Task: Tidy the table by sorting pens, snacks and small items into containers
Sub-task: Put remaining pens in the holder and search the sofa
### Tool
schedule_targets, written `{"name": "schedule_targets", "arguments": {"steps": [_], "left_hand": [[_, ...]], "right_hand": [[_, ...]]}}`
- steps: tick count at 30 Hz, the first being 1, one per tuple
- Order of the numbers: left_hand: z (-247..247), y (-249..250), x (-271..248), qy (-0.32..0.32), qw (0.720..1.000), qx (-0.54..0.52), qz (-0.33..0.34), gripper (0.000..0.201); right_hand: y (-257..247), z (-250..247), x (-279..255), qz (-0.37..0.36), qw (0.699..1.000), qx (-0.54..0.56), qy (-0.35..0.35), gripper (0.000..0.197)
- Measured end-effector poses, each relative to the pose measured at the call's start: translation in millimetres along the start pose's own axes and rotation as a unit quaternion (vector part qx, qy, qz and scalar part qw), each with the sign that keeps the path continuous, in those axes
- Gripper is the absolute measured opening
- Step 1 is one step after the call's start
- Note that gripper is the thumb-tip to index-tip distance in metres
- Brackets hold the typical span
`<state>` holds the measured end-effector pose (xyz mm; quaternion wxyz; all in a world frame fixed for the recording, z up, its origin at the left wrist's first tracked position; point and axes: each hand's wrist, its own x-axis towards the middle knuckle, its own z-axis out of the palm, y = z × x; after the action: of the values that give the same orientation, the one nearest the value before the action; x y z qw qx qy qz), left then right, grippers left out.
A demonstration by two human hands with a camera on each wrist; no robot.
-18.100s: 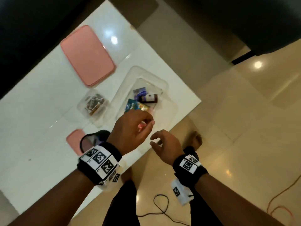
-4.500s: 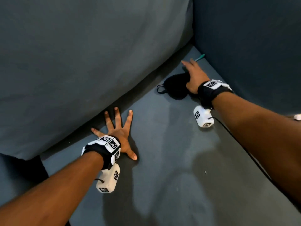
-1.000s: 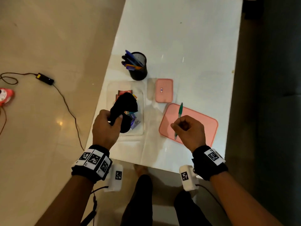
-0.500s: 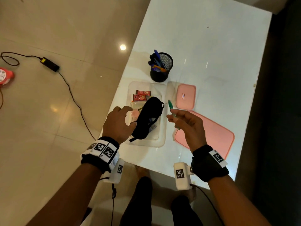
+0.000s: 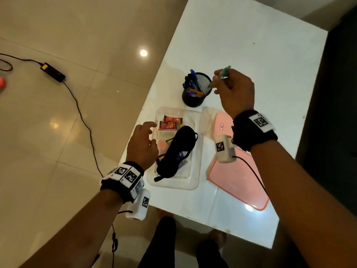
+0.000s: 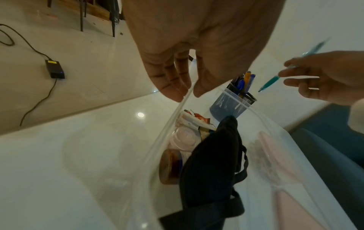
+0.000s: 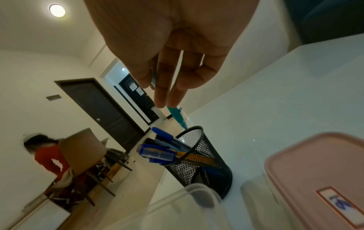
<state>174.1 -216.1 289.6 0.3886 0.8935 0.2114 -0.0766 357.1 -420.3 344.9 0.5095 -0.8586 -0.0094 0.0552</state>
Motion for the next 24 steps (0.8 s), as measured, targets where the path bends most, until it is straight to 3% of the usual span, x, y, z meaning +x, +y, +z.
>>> {"name": "schedule_targets", "arguments": {"steps": [5,8,11,16,24], "left_hand": [[0.4,-6.5,0.3,0.004,1.000,-0.012,-0.011,0.052],[-1.1,-7.8,3.8,0.005,1.000,-0.010,0.008,0.053],[-4.5,-5.5,11.9,-0.003,1.000,0.003,0.013,0.052],[-9.0,10.7,12.3,0.045,0.993,0.063,0.091,0.038],[41.8,84.8,-33.6,-0.017,0.984,0.042,0.170,0.018]], "right_hand": [[16.5,21.0,23.1,0.018,0.988,-0.126,-0.082,0.029],[22.8,21.2,19.0,0.028,0.981,-0.178,-0.078,0.035],[26.0,13.7,3.0,0.039,0.986,-0.149,-0.057,0.026],[51.4,-18.5,-50.8,0.072,0.990,-0.106,-0.052,0.010],[125.9,-110.7,-171.3,0.180,0.981,-0.071,-0.033,0.009]]}}
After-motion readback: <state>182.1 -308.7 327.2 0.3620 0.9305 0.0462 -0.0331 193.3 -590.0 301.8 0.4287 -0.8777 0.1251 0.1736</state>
